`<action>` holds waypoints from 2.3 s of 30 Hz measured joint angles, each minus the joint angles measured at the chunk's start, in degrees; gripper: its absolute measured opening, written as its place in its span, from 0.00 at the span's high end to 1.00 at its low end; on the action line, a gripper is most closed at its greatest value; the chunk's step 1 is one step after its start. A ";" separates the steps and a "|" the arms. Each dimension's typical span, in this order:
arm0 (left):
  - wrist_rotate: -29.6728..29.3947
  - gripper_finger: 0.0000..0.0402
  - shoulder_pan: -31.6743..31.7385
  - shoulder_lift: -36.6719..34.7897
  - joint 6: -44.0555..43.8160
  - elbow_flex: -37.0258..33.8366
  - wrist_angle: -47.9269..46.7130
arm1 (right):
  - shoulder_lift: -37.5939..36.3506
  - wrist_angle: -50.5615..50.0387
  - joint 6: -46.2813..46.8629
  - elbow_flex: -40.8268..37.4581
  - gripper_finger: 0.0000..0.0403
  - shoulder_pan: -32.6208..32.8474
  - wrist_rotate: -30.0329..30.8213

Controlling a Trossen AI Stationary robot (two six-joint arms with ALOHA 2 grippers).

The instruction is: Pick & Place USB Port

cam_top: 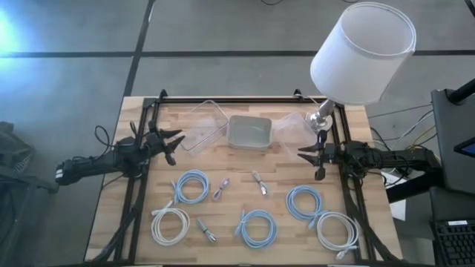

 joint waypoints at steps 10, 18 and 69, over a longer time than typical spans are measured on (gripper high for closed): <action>-0.01 0.69 0.01 -0.02 0.01 0.01 -0.01 | 0.00 -0.02 -0.02 0.01 0.82 0.00 0.00; -0.25 0.69 0.00 -0.01 10.56 0.01 0.09 | -0.02 0.00 0.09 0.00 0.79 0.00 0.00; 12.95 0.69 -0.07 17.70 -5.50 25.68 -17.26 | 0.00 0.05 0.06 0.01 0.82 0.00 0.02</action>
